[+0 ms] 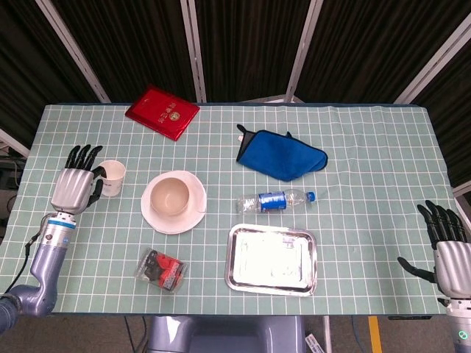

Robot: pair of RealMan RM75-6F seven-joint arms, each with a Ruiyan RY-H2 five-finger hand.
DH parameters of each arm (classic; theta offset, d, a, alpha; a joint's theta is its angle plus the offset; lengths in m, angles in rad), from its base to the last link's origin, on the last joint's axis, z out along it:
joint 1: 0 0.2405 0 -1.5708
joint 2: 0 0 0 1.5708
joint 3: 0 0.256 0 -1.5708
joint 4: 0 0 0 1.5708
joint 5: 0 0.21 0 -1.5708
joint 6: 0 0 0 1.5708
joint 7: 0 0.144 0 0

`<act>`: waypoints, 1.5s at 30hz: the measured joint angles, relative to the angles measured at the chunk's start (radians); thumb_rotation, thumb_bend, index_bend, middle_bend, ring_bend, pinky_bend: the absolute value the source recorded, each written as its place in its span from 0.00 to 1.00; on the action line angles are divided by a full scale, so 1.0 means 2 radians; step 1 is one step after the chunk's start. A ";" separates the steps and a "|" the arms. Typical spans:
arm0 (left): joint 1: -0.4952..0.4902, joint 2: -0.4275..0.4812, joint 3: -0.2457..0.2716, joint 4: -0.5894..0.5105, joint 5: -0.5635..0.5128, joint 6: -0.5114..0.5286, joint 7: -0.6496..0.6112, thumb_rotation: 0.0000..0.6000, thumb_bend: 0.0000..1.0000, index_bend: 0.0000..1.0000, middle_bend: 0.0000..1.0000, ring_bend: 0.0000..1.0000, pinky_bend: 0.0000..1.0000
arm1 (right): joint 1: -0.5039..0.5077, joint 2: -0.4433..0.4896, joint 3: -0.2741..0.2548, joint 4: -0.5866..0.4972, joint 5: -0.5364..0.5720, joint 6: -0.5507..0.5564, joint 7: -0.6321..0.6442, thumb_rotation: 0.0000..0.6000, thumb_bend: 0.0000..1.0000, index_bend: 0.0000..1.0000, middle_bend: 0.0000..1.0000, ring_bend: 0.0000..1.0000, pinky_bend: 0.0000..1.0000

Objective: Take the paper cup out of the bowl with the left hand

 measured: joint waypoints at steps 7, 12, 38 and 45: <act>0.004 -0.086 0.010 0.152 0.020 0.016 -0.077 1.00 0.62 0.55 0.07 0.00 0.00 | 0.001 -0.002 0.000 0.002 0.002 -0.003 -0.003 1.00 0.01 0.03 0.00 0.00 0.00; 0.003 -0.147 0.015 0.242 0.037 0.027 -0.125 1.00 0.62 0.55 0.06 0.00 0.00 | 0.001 -0.001 0.000 0.001 0.002 -0.001 0.001 1.00 0.01 0.03 0.00 0.00 0.00; 0.017 -0.127 0.048 0.233 0.069 0.005 -0.157 1.00 0.30 0.30 0.00 0.00 0.00 | -0.002 0.002 0.000 -0.004 -0.003 0.005 0.005 1.00 0.01 0.02 0.00 0.00 0.00; 0.031 -0.090 0.051 0.170 0.072 0.018 -0.144 1.00 0.21 0.14 0.00 0.00 0.00 | -0.002 0.001 0.000 -0.003 -0.005 0.007 0.005 1.00 0.01 0.02 0.00 0.00 0.00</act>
